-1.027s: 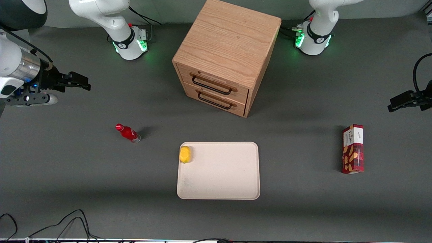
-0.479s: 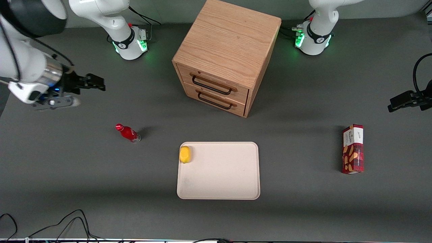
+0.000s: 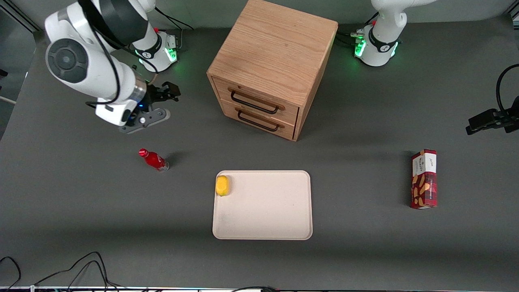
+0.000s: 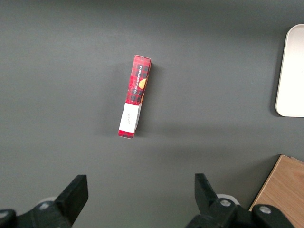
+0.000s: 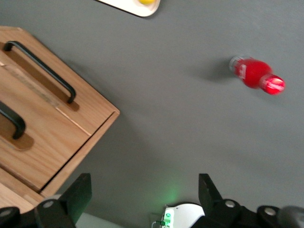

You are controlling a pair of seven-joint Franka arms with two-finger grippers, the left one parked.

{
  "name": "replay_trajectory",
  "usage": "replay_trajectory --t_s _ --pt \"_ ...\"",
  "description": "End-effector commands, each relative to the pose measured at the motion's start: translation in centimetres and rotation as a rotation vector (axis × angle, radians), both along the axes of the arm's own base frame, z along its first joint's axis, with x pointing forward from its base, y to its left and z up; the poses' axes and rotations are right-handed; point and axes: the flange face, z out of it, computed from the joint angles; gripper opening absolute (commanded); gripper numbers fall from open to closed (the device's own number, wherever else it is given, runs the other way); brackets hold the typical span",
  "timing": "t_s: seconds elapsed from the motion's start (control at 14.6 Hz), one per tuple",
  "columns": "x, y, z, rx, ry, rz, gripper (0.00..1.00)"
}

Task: Open upper drawer
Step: 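Move the right gripper toward the upper drawer's black handle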

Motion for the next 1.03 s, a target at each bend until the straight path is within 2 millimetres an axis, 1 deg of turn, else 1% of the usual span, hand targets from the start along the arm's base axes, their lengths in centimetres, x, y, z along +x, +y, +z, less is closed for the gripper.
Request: replay_trajectory --t_s 0.0,0.14,0.21,0.27,0.34,0.55,0.75,0.82,0.96 --pt "1.5 3.4 -0.4 0.06 0.024 0.072 1.0" --pt "1.6 5.4 -1.0 0.082 0.039 0.107 1.0" --pt "1.7 6.0 -1.2 0.106 0.051 0.113 1.0" --pt "1.7 6.6 -0.6 0.137 0.053 0.119 1.0" --pt "1.7 6.8 -0.4 0.149 0.054 0.116 1.0" --pt "2.0 7.4 -0.8 0.199 0.074 0.09 1.0" --pt "3.2 8.0 -0.6 0.235 0.049 0.083 1.0" --pt "2.8 9.4 -0.8 0.244 0.034 0.099 1.0" --pt "3.1 10.4 -1.6 0.262 0.02 0.113 1.0"
